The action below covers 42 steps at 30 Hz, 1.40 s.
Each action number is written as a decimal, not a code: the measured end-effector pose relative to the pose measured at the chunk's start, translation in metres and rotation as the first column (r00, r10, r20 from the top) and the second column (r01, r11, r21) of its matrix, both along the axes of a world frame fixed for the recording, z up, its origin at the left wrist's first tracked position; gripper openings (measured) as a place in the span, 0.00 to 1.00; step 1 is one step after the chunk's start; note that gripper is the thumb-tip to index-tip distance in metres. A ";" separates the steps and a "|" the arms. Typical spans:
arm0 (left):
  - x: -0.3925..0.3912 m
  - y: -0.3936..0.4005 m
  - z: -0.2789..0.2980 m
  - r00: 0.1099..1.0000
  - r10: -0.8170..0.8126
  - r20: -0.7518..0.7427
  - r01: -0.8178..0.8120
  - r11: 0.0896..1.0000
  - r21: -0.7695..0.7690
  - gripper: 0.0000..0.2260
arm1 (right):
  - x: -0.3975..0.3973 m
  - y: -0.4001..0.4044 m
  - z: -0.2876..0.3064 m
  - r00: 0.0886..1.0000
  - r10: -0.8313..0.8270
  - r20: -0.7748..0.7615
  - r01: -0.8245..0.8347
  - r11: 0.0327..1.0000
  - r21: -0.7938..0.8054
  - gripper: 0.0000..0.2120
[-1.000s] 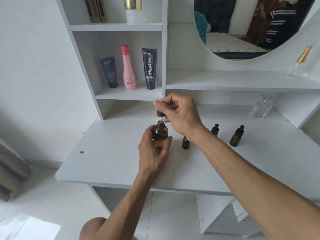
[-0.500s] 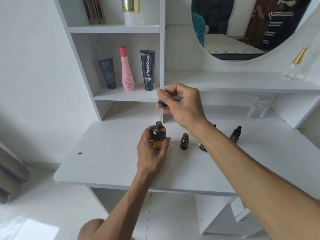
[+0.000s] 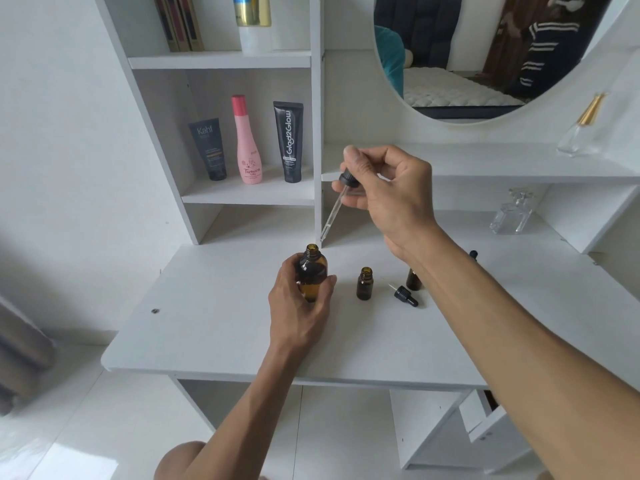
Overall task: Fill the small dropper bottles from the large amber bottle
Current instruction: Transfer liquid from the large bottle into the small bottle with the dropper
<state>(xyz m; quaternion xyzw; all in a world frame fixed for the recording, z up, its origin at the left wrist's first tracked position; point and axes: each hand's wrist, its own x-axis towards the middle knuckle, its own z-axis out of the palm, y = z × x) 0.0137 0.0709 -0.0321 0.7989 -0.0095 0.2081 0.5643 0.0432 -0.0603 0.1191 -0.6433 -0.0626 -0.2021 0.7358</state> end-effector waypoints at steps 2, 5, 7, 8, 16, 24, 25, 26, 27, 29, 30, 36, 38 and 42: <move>0.000 0.000 0.000 1.000 0.003 -0.002 -0.003 1.000 0.005 0.19 | 0.000 -0.006 -0.001 1.000 -0.003 -0.004 0.004 1.000 0.013 0.10; 0.000 0.000 0.001 1.000 0.002 -0.005 -0.002 1.000 0.004 0.19 | -0.001 -0.015 -0.005 1.000 -0.012 -0.016 0.012 0.999 0.029 0.09; -0.001 0.000 0.001 1.000 0.003 -0.006 -0.003 1.000 0.003 0.19 | -0.002 -0.021 -0.008 1.000 -0.019 -0.024 0.020 0.999 0.031 0.09; -0.001 -0.001 0.002 1.000 0.003 -0.006 -0.003 1.000 0.006 0.18 | -0.003 -0.024 -0.010 0.999 -0.024 -0.026 0.025 0.999 0.030 0.10; -0.001 -0.001 0.001 1.000 0.001 0.002 -0.001 1.000 0.006 0.18 | -0.006 -0.048 -0.025 0.992 -0.111 -0.059 0.110 0.994 -0.009 0.09; -0.002 -0.001 0.002 1.000 0.005 0.006 -0.005 1.000 0.009 0.19 | -0.006 -0.056 -0.037 0.986 -0.141 -0.088 0.138 0.990 -0.039 0.08; -0.002 -0.001 0.002 1.000 0.005 0.002 -0.005 1.000 0.010 0.19 | -0.007 -0.056 -0.038 0.986 -0.141 -0.091 0.137 0.990 -0.045 0.08; -0.002 -0.001 0.002 1.000 0.005 -0.001 -0.005 1.000 0.011 0.19 | -0.007 -0.055 -0.039 0.985 -0.141 -0.095 0.137 0.989 -0.049 0.08; -0.002 -0.001 0.002 1.000 0.006 -0.003 -0.006 1.000 0.011 0.19 | -0.007 -0.055 -0.040 0.985 -0.142 -0.098 0.137 0.989 -0.053 0.09; -0.002 -0.001 0.002 1.000 0.006 -0.004 -0.006 1.000 0.008 0.19 | -0.007 -0.055 -0.041 0.985 -0.142 -0.100 0.136 0.989 -0.061 0.10; -0.002 -0.001 0.002 1.000 0.005 -0.004 -0.005 1.000 0.005 0.19 | -0.006 -0.055 -0.041 0.985 -0.141 -0.099 0.134 0.989 -0.067 0.10; -0.003 -0.001 0.002 1.000 0.007 -0.002 -0.007 1.000 0.007 0.19 | -0.007 -0.051 -0.045 0.985 -0.139 -0.099 0.129 0.987 -0.099 0.11; -0.003 -0.001 0.002 1.000 0.006 -0.001 -0.006 1.000 0.008 0.19 | -0.007 -0.050 -0.045 0.985 -0.141 -0.101 0.130 0.985 -0.111 0.11; -0.002 -0.001 0.001 1.000 0.007 0.003 -0.007 1.000 0.008 0.19 | -0.007 -0.049 -0.045 0.985 -0.137 -0.104 0.125 0.985 -0.118 0.09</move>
